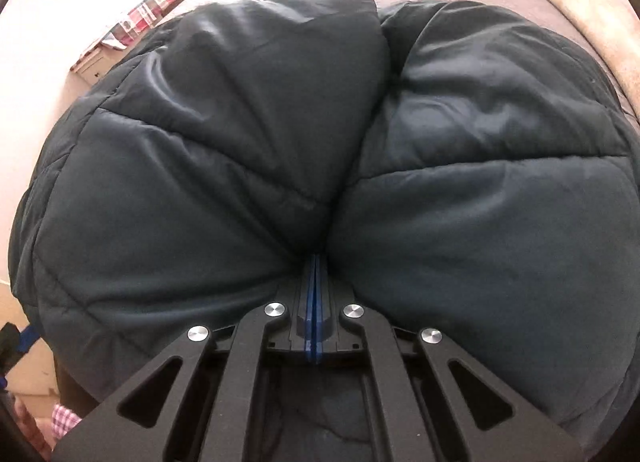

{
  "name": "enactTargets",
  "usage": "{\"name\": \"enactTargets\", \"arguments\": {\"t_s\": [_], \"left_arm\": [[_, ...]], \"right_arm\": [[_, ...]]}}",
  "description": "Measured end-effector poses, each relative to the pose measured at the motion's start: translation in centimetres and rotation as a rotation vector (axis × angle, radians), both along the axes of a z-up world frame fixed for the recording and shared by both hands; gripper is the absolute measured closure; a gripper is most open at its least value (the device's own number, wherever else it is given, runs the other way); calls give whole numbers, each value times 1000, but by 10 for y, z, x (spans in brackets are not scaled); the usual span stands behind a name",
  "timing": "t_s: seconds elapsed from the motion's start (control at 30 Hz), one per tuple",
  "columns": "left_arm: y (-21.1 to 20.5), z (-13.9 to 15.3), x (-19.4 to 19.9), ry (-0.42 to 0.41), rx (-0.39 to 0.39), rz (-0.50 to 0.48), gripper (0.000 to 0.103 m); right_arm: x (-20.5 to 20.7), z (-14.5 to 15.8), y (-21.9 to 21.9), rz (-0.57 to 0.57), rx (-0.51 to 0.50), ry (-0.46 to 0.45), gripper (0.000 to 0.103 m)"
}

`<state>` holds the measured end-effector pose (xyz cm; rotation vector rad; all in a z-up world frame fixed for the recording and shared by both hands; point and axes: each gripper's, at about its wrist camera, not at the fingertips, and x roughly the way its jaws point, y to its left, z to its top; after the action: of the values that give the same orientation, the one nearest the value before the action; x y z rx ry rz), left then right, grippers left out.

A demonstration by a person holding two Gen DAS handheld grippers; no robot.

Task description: Fold large clothes

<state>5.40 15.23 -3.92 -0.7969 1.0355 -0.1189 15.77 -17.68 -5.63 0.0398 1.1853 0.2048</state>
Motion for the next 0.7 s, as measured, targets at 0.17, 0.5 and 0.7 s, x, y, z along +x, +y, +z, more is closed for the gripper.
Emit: {"name": "enactTargets", "arguments": {"t_s": [0.17,0.5,0.7], "left_arm": [[8,-22,23,43,-159,74,10],[-16,-27,49,-22,-84,25,52],[-32,-10,43,-99,-10,-21,78]], "right_arm": [[-13,5,1,-14,-6,1,103],[-65,54,-8,36,97,-72,99],[-81,10,-3,77,101,27,103]]}}
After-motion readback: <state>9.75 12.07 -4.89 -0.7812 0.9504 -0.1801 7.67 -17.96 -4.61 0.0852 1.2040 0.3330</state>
